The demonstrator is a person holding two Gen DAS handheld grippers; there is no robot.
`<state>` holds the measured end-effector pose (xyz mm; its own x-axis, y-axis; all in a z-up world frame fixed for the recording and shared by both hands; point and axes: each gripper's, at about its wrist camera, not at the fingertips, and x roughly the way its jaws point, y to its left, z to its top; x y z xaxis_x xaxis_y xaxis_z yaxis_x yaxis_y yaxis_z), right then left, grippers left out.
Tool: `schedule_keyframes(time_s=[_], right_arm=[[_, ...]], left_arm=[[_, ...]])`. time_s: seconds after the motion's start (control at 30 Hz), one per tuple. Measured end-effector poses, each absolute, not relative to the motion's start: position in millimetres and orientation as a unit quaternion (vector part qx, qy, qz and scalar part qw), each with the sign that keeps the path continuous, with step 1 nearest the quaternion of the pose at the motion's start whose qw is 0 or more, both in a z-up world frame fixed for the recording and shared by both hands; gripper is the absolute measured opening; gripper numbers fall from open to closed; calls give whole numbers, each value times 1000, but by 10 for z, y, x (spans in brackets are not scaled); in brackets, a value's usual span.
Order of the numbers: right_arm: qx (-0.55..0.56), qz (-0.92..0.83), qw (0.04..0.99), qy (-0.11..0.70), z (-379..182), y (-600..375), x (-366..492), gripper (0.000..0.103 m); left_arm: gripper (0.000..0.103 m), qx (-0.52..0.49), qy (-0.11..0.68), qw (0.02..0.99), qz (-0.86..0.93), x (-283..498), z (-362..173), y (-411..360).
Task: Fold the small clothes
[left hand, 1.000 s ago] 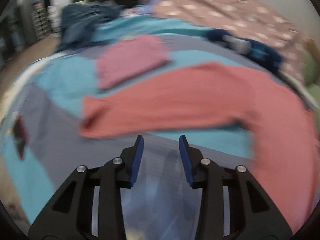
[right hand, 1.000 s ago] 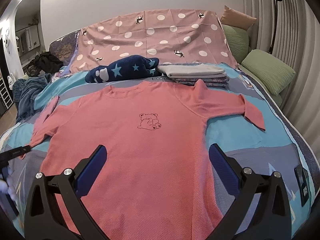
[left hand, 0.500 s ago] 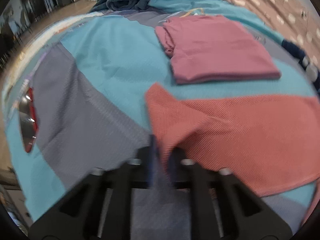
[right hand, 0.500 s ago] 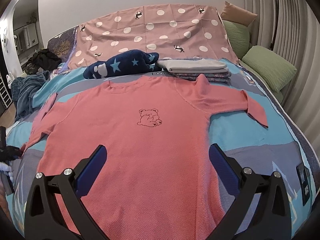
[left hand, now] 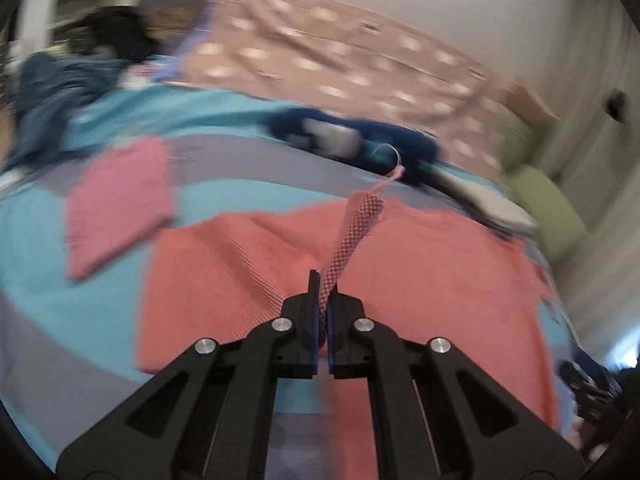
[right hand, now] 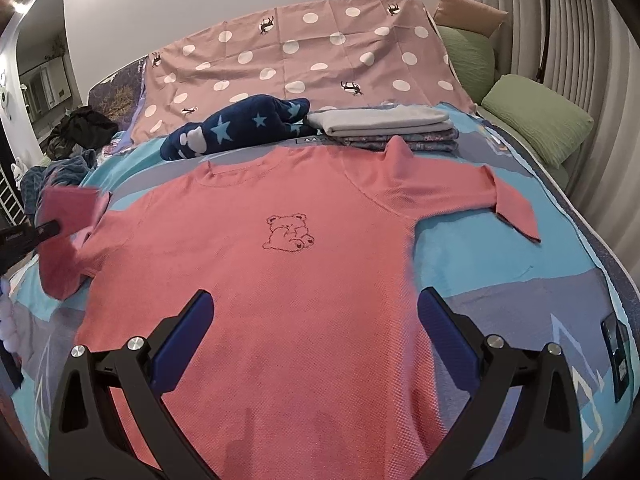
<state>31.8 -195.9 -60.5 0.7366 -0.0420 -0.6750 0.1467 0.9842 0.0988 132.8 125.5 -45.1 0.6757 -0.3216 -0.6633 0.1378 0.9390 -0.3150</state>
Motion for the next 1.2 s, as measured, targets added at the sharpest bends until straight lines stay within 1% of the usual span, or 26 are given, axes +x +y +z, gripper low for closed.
schedule_keyframes(time_s=[0.17,0.27,0.4,0.43,0.5,0.53,0.57,0.7,0.97,1.03,1.07,1.1,1.13,1.17,1.2], right_arm=[[95,-27,922,374,-598,-2057,432,102],[131,20,908,398,-617,-2062,601,102],[182,81,876,438,-683,-1983,879,101],[200,107,864,450,-713,-1920,980,99],[224,153,839,471,-768,-1805,1141,83],[237,183,820,488,-833,-1715,1269,78],[248,202,803,503,-891,-1637,1373,70],[302,225,737,561,-1129,-1422,1647,69],[354,237,692,583,-1199,-1130,1918,69],[351,235,694,583,-1191,-1080,1959,61],[348,240,698,578,-1179,-1060,1978,41],[341,251,703,572,-1129,-1028,2005,17],[331,254,713,564,-1086,-1044,2012,8],[322,253,724,556,-1043,-1044,2028,5],[308,252,738,544,-953,-1042,2019,5]], left_arm=[[3,-89,423,883,-182,1342,-732,573],[3,-72,440,875,-189,1315,-864,395],[3,-66,449,870,-191,1269,-967,413],[3,-69,452,869,-190,1277,-987,430],[3,-73,454,868,-190,1256,-996,460],[3,-75,454,867,-190,1244,-1004,468],[3,-77,454,867,-190,1224,-1008,472],[3,-82,453,867,-190,1180,-999,503],[3,-92,448,868,-192,1156,-949,516],[3,-94,443,870,-195,1143,-915,514],[3,-93,442,871,-196,1140,-900,512],[3,-94,440,871,-196,1137,-886,507],[3,-93,438,872,-197,1140,-866,496],[3,-93,436,873,-197,1142,-846,485],[6,-92,432,875,-198,1136,-825,477]])
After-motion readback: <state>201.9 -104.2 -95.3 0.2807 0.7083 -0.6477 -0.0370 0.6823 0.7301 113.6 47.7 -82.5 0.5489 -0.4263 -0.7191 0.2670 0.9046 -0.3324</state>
